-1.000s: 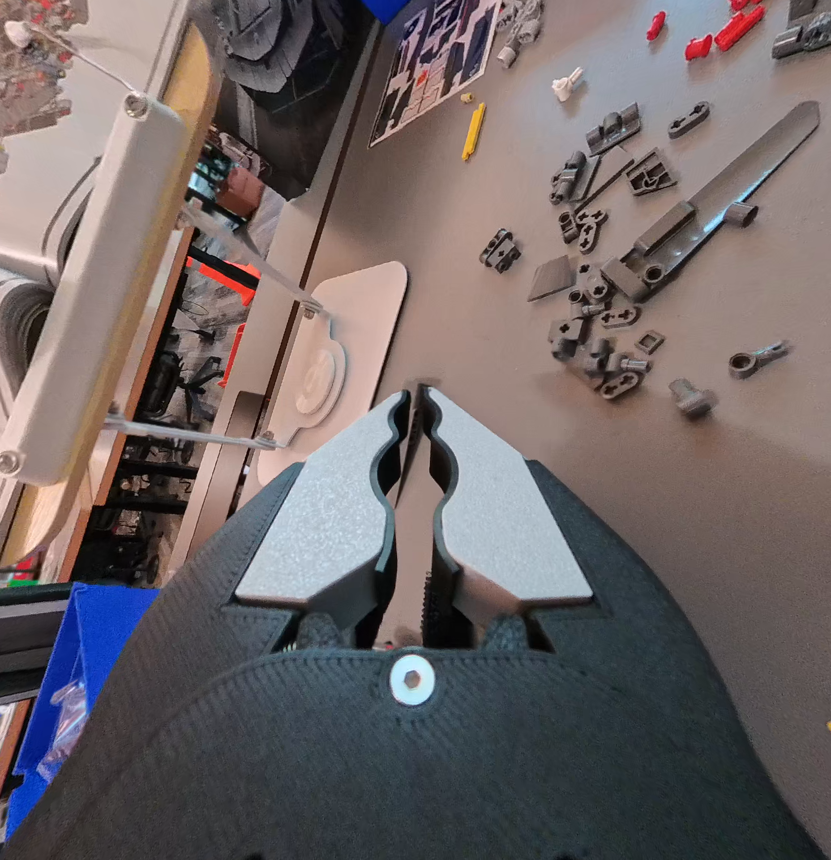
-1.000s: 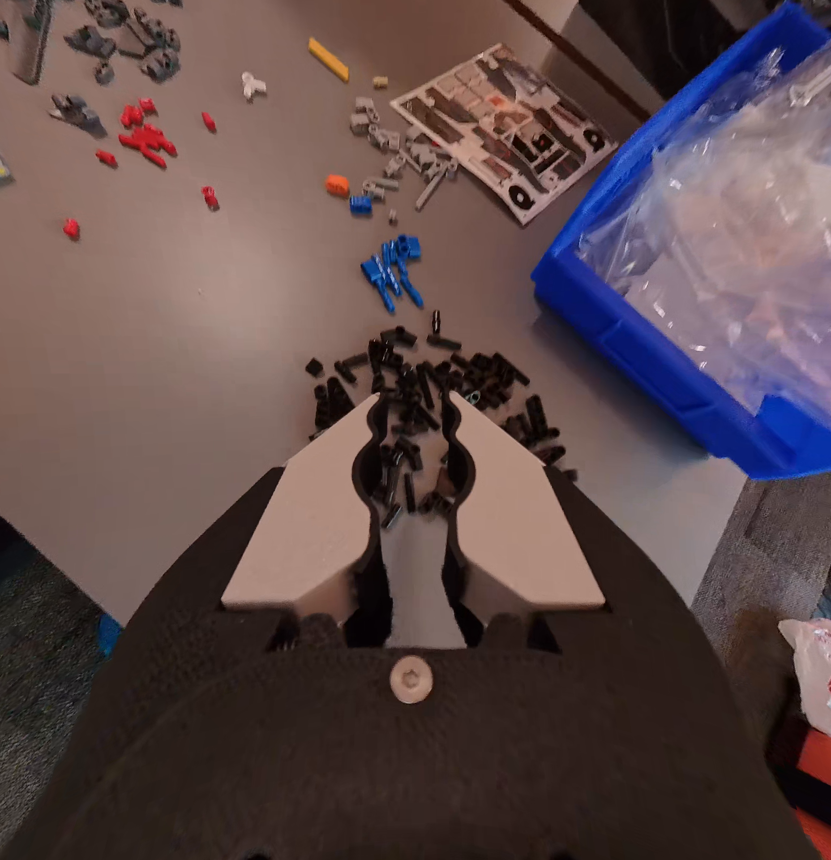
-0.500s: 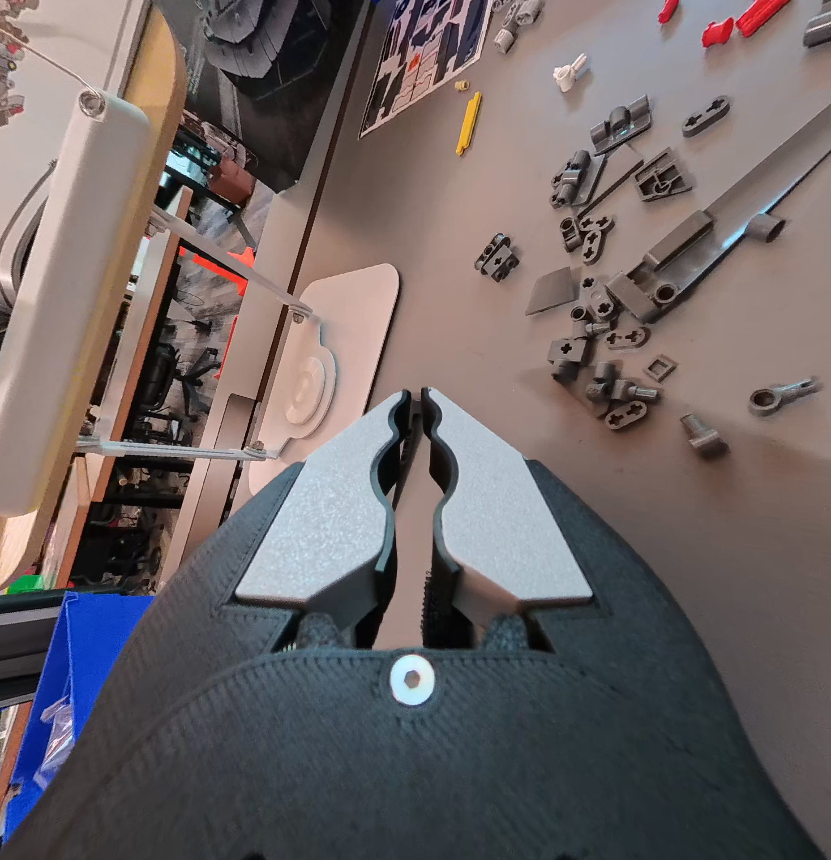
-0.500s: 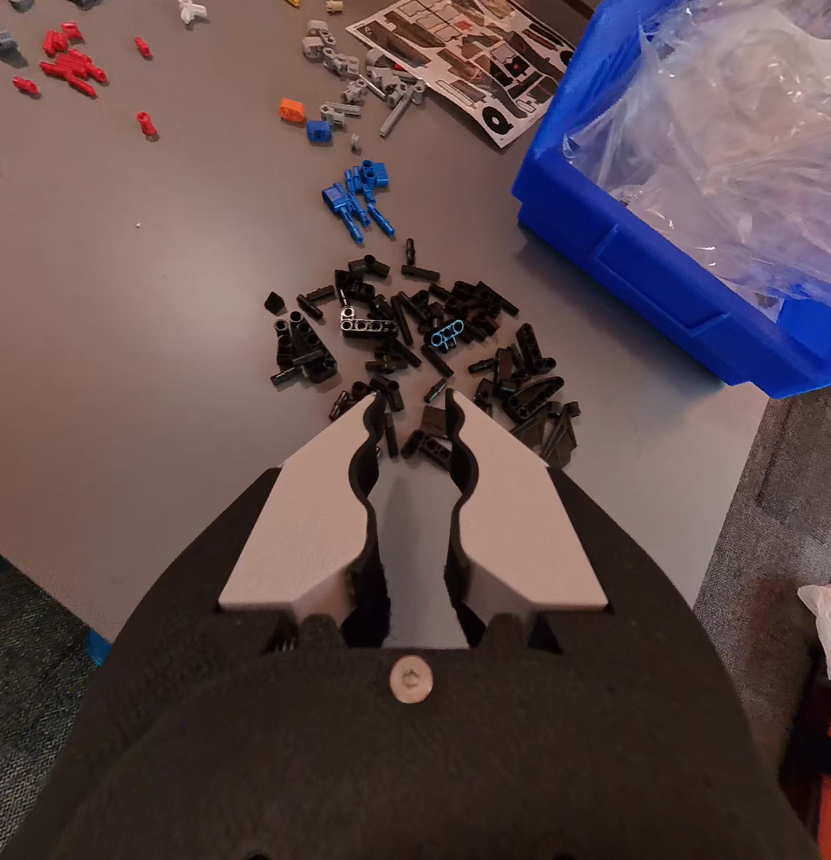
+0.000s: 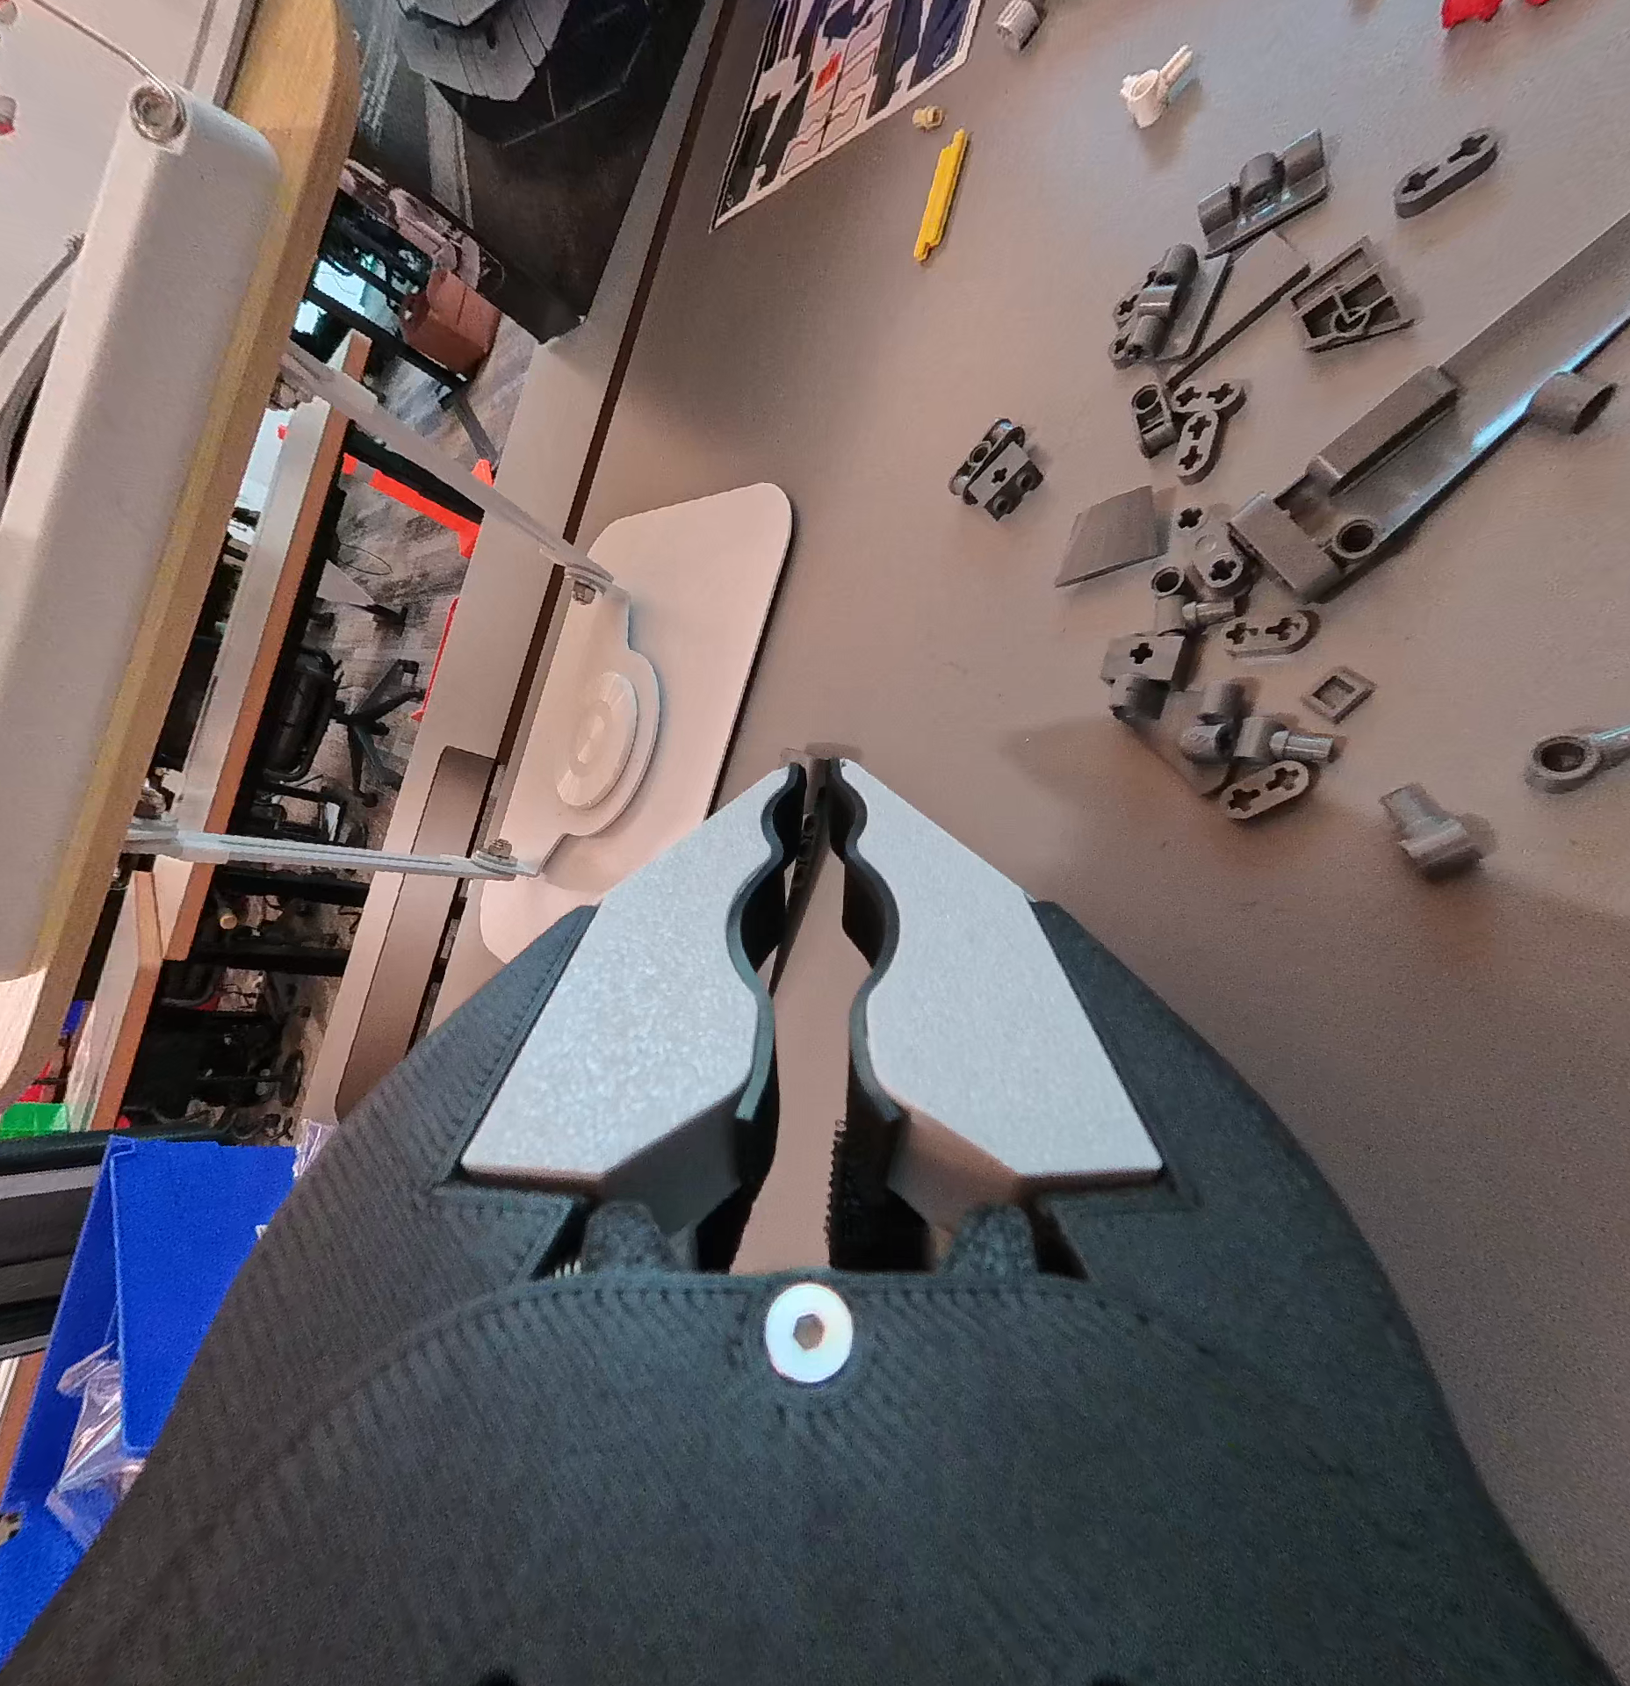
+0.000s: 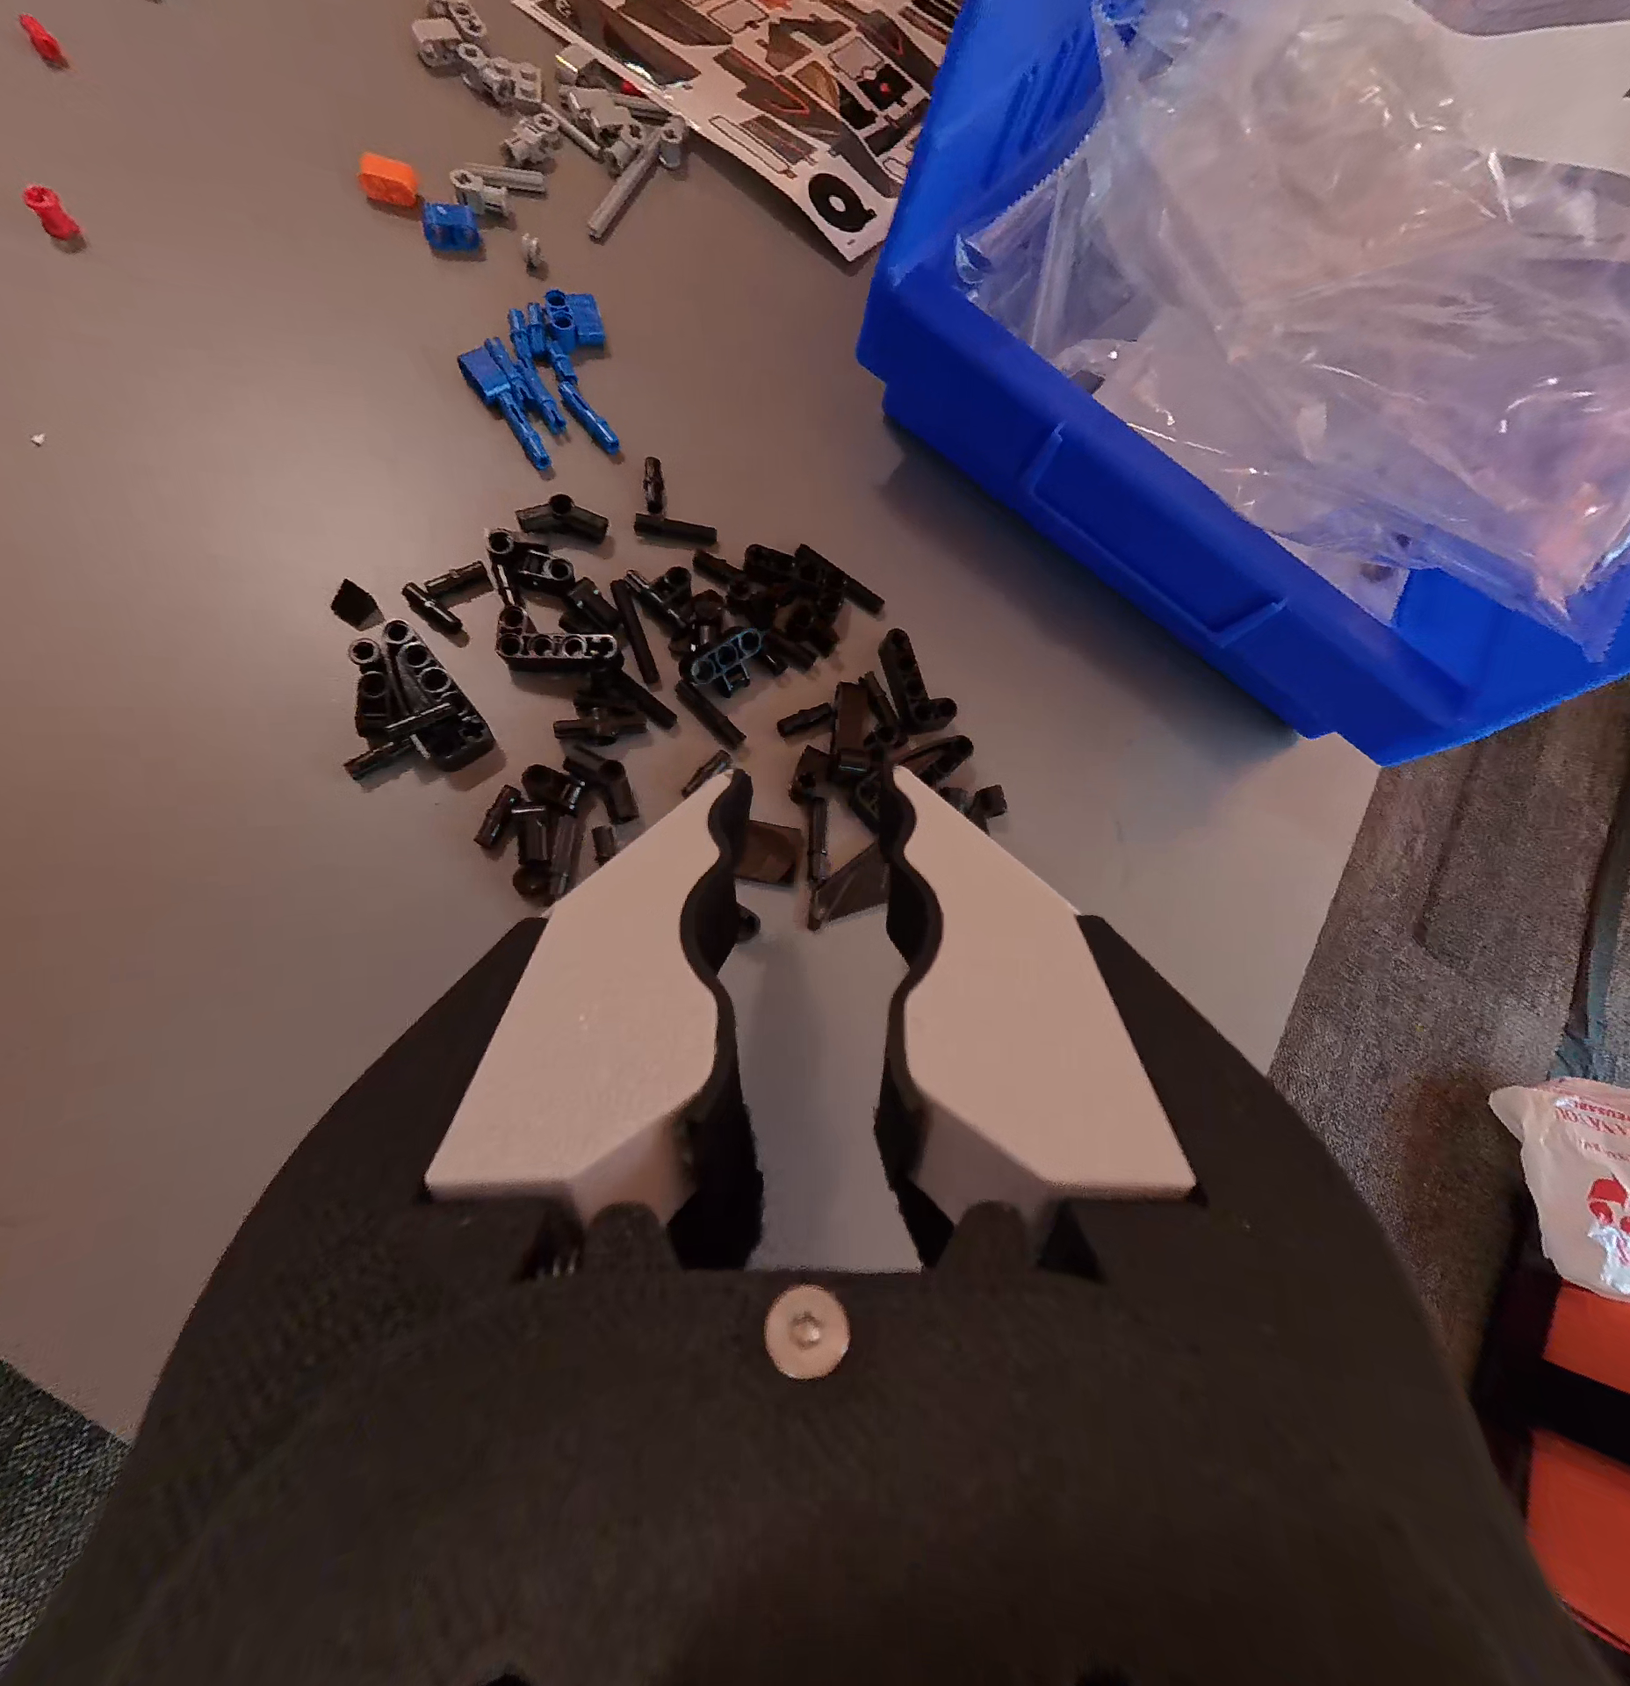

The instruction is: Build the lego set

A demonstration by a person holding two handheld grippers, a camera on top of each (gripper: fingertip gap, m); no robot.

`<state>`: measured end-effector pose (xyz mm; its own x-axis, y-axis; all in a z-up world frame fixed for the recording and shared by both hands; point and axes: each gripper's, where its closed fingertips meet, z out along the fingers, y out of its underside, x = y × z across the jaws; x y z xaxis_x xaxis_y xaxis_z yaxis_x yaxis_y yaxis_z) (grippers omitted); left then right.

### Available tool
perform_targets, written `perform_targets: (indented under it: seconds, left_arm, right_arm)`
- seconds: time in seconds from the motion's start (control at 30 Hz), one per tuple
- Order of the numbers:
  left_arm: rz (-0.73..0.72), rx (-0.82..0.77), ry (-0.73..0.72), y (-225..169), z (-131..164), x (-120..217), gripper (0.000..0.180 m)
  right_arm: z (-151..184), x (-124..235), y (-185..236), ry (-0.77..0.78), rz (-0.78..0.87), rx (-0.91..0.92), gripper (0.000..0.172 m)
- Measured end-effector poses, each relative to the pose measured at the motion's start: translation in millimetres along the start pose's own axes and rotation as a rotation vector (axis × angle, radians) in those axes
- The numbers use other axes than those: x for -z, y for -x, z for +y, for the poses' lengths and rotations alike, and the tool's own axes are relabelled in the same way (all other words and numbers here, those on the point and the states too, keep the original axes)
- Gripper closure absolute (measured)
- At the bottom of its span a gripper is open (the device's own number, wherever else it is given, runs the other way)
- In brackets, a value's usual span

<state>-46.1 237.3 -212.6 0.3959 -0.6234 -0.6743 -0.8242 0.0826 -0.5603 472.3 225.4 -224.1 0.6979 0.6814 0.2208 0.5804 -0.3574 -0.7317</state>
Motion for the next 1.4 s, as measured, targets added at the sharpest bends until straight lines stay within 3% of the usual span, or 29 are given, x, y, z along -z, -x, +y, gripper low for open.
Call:
perform_targets:
  seconds: [0.43, 1.4]
  left_arm:
    - [0.0, 0.002, 0.005, 0.3, 1.6, -1.0, 0.178]
    - [0.005, 0.002, 0.006, -1.1, 3.0, -1.5, 0.178]
  right_arm:
    - [26.2, -5.3, -8.5, 0.077, -0.017, -0.053, 0.145]
    - [3.0, -8.3, 38.7, 0.021, -0.179, 0.028, 0.151]
